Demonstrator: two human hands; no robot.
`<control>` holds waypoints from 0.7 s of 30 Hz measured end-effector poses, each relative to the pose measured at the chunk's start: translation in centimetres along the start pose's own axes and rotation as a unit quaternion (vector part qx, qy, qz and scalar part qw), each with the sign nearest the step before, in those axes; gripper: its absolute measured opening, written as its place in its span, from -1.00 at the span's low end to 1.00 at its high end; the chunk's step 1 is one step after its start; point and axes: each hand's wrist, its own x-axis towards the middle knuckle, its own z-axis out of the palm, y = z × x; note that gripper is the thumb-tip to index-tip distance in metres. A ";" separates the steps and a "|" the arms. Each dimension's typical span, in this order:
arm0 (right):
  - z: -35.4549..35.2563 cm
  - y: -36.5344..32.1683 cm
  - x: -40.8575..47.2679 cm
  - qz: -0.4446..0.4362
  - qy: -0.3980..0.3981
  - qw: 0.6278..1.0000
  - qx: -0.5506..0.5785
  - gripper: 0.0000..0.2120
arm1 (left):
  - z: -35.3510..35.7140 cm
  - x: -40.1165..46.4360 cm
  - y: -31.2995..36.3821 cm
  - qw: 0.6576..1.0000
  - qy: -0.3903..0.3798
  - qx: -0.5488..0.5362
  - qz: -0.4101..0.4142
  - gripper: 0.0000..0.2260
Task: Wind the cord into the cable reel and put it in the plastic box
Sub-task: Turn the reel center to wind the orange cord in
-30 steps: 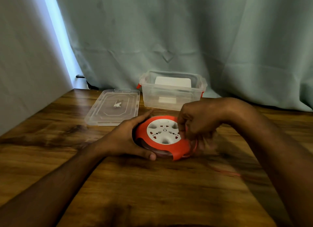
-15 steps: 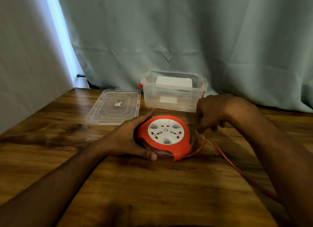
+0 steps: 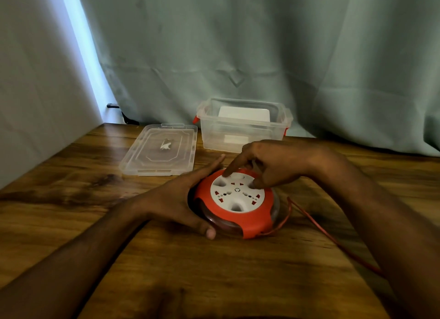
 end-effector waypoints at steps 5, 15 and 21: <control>0.4 -0.1 0.3 0.001 -0.014 1.000 0.018 -0.36 | -0.2 -0.1 0.0 0.999 -0.031 -0.019 0.009 0.18; 0.2 0.1 0.1 0.007 -0.006 1.000 0.013 -0.40 | -0.5 -0.4 0.1 0.997 -0.034 -0.068 0.027 0.15; 0.2 0.3 0.0 0.001 0.000 1.000 0.014 -0.43 | -0.2 0.0 0.0 0.999 -0.024 -0.037 0.010 0.21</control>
